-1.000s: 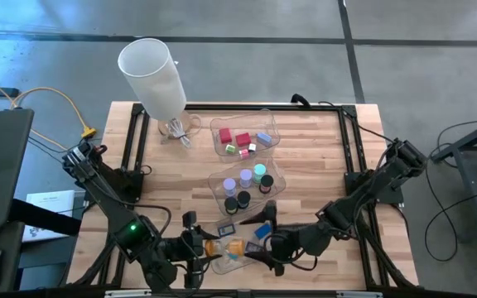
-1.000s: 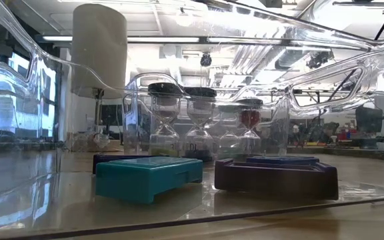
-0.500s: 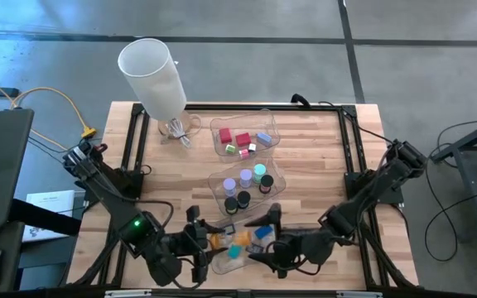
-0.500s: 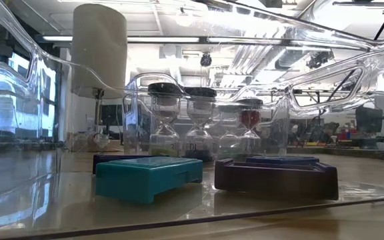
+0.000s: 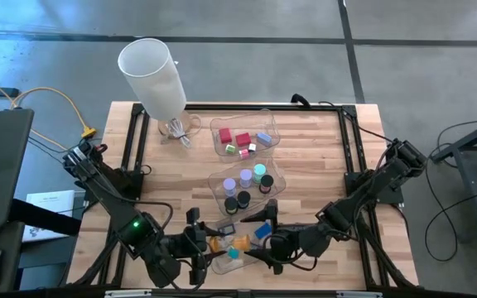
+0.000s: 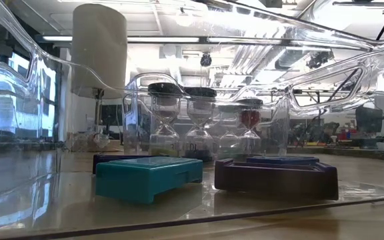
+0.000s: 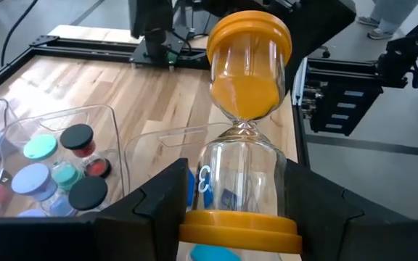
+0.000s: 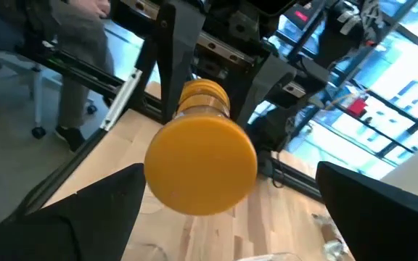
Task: Pick & Place Office items
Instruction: Put the yellow hourglass into the middle transparent bin
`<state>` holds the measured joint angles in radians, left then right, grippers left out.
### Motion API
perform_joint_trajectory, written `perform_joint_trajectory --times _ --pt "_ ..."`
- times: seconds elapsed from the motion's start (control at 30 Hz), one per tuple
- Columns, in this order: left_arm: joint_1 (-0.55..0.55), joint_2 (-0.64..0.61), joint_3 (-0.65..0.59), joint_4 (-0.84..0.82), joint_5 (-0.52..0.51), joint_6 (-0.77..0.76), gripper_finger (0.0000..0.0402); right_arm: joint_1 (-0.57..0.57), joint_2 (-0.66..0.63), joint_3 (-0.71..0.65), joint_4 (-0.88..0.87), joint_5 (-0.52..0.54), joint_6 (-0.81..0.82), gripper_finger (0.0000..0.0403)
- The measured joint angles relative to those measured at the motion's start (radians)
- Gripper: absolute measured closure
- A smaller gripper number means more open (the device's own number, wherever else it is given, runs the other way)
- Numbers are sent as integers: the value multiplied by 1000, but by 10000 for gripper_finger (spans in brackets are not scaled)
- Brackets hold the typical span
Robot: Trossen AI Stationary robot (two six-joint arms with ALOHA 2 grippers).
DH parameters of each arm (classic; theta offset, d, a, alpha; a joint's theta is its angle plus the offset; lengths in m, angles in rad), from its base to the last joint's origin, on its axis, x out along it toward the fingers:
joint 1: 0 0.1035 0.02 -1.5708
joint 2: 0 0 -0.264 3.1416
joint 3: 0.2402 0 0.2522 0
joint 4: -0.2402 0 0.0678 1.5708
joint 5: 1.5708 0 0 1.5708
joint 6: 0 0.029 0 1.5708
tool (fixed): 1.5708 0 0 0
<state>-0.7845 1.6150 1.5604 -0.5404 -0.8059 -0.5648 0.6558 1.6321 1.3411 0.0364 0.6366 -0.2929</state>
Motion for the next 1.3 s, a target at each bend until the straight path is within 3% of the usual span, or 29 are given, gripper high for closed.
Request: perform_joint_trajectory --times 0.3,0.9,1.13,1.3 --pt "13 0 0 0 4 1 212 -24 0 0 6 -102 0 19" --pt "51 1 -1 8 35 25 212 -24 -1 0 13 -116 -24 141" --pt "51 1 -1 32 39 43 212 -24 -2 0 5 -115 -27 216" --pt "51 2 -1 31 45 45 212 -24 -2 0 -3 -109 -33 219"
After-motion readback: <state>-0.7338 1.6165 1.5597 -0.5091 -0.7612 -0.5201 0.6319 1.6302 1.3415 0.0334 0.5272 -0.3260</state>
